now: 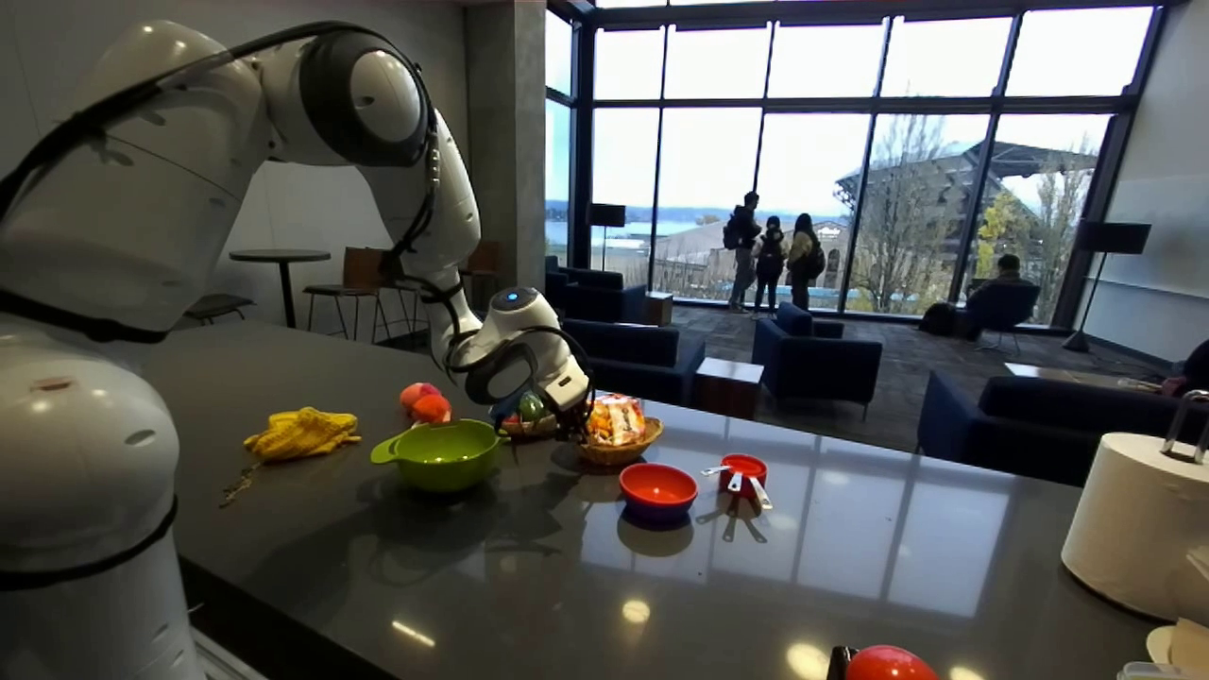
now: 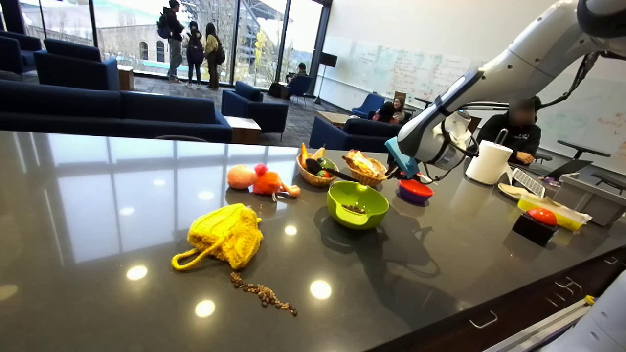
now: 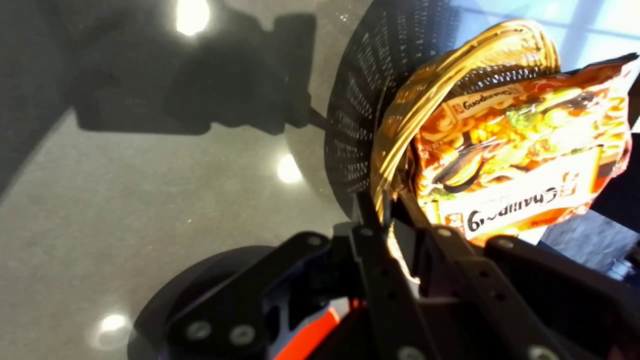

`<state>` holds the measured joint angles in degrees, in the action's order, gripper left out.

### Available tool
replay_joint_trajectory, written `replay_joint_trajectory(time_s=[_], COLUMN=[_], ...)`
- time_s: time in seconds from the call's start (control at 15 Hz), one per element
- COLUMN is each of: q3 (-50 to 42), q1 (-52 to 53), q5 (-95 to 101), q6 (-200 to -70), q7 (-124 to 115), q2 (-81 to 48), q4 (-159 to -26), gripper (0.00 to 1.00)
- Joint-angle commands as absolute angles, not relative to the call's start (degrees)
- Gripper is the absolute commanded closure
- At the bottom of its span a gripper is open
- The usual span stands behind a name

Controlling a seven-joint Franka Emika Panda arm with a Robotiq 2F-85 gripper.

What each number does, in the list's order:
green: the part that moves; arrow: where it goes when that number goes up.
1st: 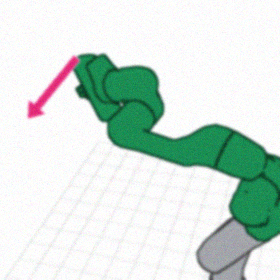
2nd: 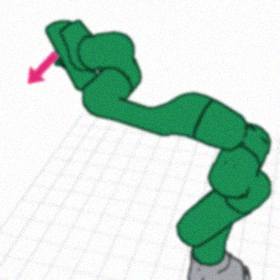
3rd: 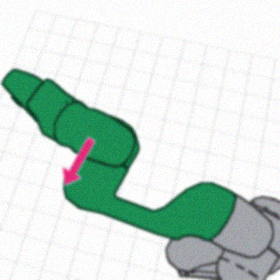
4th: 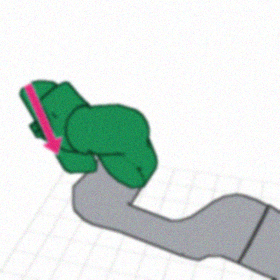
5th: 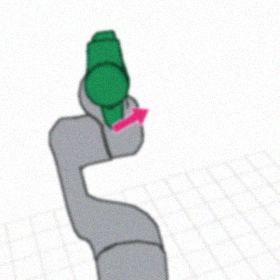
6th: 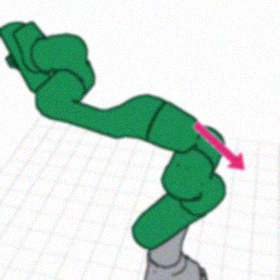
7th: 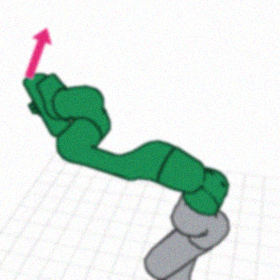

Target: Take the spoon from the basket, use it to stir the contents of the green bowl and the put it back in the basket

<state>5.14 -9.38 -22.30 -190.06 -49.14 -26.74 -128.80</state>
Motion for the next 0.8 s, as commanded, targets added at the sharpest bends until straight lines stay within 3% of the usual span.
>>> replay_joint_trajectory(time_s=[0.0, 0.73], q3=[6.7, 5.7], q1=[-10.9, -9.0], q5=[-22.9, -22.7], q6=[-190.4, -191.7], q7=[-50.0, -49.6], q2=[-25.8, -22.3], q4=[-129.8, -130.5], gripper=[0.97, 0.99])
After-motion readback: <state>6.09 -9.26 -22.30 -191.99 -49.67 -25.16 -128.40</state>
